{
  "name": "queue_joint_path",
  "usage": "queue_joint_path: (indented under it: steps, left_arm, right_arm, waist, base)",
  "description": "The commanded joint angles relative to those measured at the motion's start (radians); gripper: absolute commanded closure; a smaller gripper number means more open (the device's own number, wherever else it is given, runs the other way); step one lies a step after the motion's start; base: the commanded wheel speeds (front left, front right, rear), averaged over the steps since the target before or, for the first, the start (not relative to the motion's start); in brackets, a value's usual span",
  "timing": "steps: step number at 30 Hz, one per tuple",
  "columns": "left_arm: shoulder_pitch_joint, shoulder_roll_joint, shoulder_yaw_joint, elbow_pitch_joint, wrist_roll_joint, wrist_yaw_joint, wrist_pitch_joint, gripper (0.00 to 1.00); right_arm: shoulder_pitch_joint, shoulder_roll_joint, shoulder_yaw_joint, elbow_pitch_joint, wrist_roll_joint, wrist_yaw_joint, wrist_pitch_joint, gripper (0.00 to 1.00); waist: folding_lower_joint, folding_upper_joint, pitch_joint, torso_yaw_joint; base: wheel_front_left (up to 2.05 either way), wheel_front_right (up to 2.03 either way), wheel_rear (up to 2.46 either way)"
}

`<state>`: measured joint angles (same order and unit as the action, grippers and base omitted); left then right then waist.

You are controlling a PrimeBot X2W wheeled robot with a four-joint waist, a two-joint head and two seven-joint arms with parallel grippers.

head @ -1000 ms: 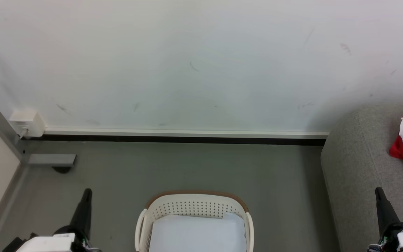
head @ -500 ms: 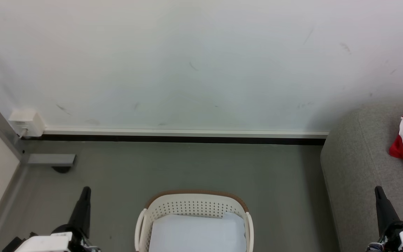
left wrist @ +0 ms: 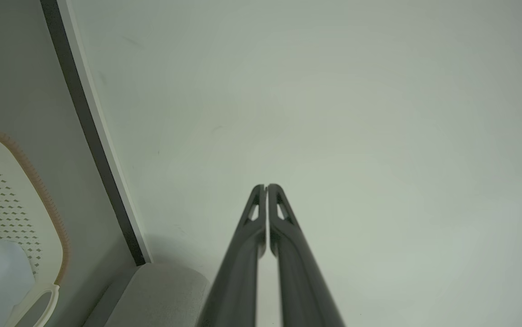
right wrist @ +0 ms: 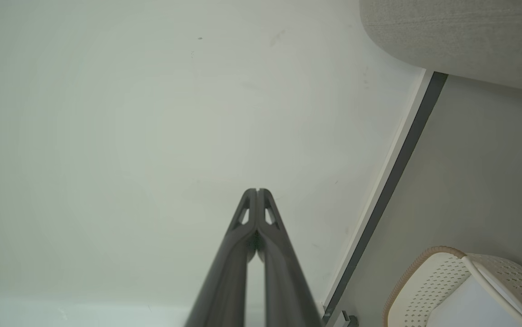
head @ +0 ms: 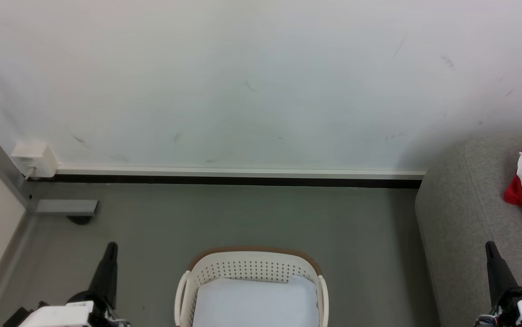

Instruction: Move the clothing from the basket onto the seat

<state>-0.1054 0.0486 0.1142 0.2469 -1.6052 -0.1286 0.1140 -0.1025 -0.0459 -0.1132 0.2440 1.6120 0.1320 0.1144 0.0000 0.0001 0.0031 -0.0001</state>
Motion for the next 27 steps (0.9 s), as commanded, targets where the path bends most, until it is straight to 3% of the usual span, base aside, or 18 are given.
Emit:
queue_joint_path:
  steps: [1, 27]
  left_arm:
    - [-0.007, 0.002, 0.003, -0.003, -0.014, -0.005, 0.004, 1.00]
    - [-0.007, 0.002, 0.002, -0.004, -0.014, -0.005, 0.004, 1.00]
  right_arm:
    - [-0.014, -0.008, -0.001, 0.002, 0.002, -0.002, 0.003, 1.00]
    - [-0.014, -0.008, -0.001, 0.002, 0.002, -0.002, 0.003, 1.00]
  waist:
    - [0.0000, -0.0001, 0.000, 0.000]
    - [0.0000, -0.0001, 0.000, 0.000]
  base:
    - [0.00, 0.00, 0.00]
    - [0.00, 0.00, 0.00]
